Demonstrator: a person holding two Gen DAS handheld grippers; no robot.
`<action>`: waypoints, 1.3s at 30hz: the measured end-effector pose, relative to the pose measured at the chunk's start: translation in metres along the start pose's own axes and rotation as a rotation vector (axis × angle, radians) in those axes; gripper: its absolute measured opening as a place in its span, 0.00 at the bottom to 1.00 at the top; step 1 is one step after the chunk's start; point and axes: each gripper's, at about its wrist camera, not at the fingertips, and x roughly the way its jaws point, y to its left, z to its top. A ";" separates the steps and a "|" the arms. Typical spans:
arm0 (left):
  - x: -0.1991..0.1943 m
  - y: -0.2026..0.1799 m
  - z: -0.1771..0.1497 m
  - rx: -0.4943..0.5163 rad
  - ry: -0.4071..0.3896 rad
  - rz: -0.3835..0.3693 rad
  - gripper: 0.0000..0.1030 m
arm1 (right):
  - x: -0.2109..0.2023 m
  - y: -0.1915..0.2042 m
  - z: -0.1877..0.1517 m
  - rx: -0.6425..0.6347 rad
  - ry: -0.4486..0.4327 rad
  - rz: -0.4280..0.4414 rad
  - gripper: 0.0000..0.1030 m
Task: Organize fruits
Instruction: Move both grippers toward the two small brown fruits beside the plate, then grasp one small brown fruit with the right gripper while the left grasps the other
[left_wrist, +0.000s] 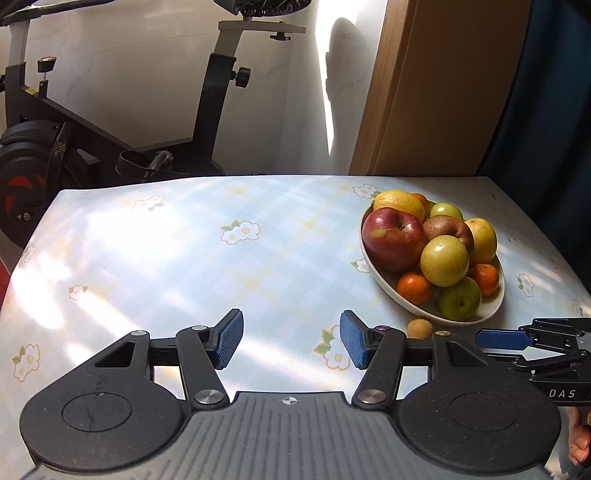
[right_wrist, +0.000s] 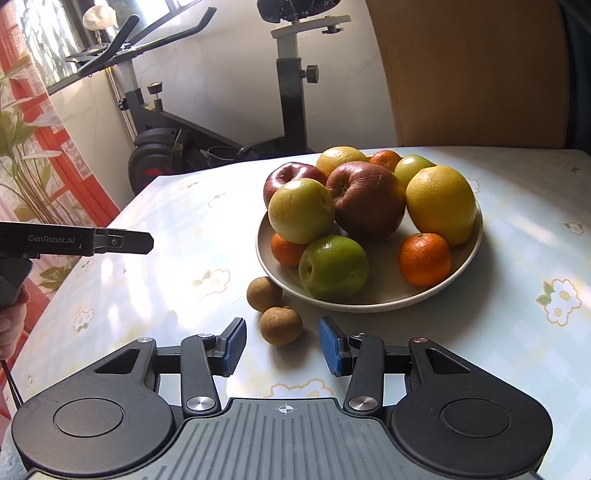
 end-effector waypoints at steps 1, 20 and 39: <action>-0.001 0.003 -0.002 -0.005 0.000 -0.001 0.59 | 0.004 0.001 0.001 -0.002 0.012 -0.003 0.38; 0.015 -0.022 -0.017 -0.010 0.026 -0.115 0.55 | -0.008 -0.002 -0.002 -0.024 0.004 0.002 0.25; 0.065 -0.088 -0.011 0.142 0.133 -0.224 0.38 | -0.034 -0.035 -0.013 0.050 -0.053 -0.031 0.25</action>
